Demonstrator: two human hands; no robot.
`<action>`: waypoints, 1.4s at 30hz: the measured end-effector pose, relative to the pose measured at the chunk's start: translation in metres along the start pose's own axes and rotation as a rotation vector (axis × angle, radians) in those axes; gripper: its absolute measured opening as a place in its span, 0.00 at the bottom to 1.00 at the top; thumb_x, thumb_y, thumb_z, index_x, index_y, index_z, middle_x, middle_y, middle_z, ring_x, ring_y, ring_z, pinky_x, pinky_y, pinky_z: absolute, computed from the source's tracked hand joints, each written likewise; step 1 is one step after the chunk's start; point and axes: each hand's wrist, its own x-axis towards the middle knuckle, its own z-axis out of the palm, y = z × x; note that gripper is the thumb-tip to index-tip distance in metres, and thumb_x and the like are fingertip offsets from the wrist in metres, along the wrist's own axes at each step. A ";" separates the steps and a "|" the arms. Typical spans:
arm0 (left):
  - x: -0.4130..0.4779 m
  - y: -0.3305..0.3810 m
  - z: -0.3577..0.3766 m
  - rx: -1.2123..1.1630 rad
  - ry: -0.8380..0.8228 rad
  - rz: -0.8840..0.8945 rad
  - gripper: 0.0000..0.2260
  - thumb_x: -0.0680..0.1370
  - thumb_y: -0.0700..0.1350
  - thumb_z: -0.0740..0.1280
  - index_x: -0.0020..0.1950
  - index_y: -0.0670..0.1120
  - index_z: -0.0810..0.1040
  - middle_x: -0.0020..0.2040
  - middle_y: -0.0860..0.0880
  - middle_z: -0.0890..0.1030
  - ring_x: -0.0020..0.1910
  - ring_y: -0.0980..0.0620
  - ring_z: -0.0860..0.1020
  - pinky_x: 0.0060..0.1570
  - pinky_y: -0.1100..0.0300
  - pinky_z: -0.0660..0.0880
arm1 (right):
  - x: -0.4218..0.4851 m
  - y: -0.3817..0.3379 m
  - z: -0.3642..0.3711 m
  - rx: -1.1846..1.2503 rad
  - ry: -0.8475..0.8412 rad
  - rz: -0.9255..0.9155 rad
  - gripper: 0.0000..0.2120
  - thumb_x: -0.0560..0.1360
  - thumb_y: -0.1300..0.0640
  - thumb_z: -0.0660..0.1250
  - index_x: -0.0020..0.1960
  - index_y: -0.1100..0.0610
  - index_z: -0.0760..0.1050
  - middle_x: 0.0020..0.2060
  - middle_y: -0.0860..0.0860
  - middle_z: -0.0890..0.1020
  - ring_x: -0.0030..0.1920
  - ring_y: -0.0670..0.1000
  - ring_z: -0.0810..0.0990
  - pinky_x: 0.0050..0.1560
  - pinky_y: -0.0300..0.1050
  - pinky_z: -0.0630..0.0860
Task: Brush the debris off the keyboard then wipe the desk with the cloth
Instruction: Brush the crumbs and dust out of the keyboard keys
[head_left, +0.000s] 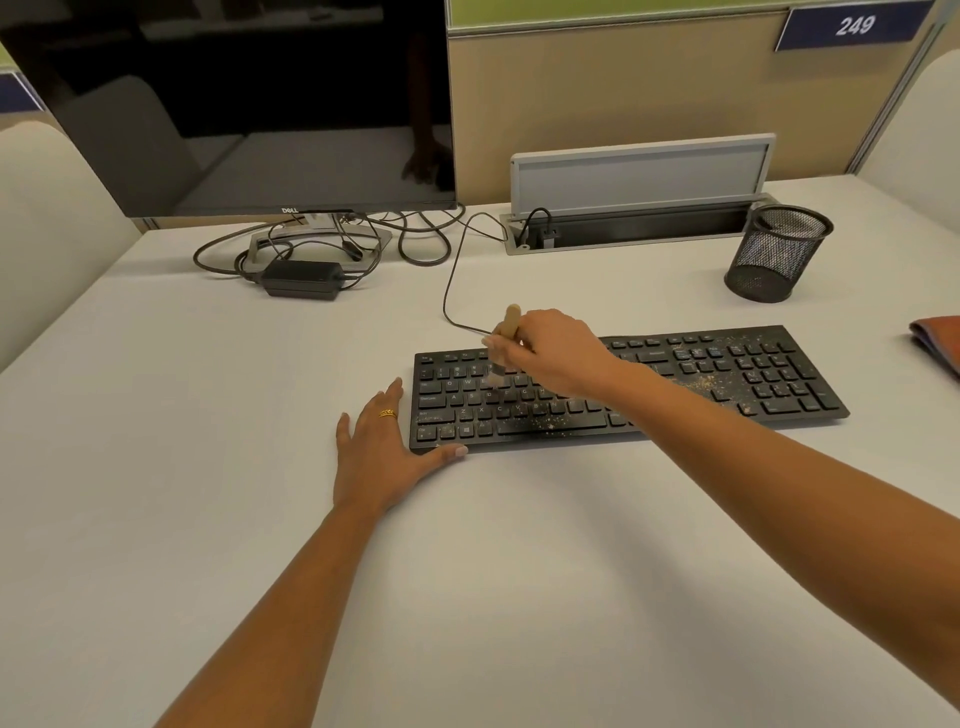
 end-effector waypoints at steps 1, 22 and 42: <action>0.000 0.000 0.000 0.002 0.000 0.001 0.52 0.62 0.72 0.67 0.78 0.48 0.53 0.76 0.51 0.62 0.75 0.53 0.57 0.75 0.48 0.43 | 0.000 -0.001 0.004 0.042 0.005 0.008 0.21 0.80 0.43 0.53 0.46 0.55 0.79 0.36 0.50 0.78 0.40 0.51 0.75 0.37 0.44 0.69; -0.001 0.002 -0.002 -0.011 -0.017 0.000 0.55 0.58 0.75 0.62 0.78 0.48 0.53 0.76 0.51 0.62 0.76 0.53 0.57 0.75 0.49 0.43 | -0.001 -0.010 0.007 0.044 0.107 0.091 0.22 0.81 0.47 0.51 0.46 0.60 0.78 0.37 0.52 0.79 0.38 0.52 0.75 0.39 0.44 0.68; -0.001 0.000 -0.001 -0.013 -0.010 0.003 0.55 0.58 0.75 0.62 0.78 0.48 0.53 0.76 0.51 0.62 0.75 0.53 0.57 0.75 0.48 0.43 | -0.004 -0.012 0.008 0.175 -0.069 0.049 0.19 0.81 0.46 0.54 0.39 0.54 0.77 0.30 0.43 0.75 0.31 0.42 0.70 0.33 0.39 0.64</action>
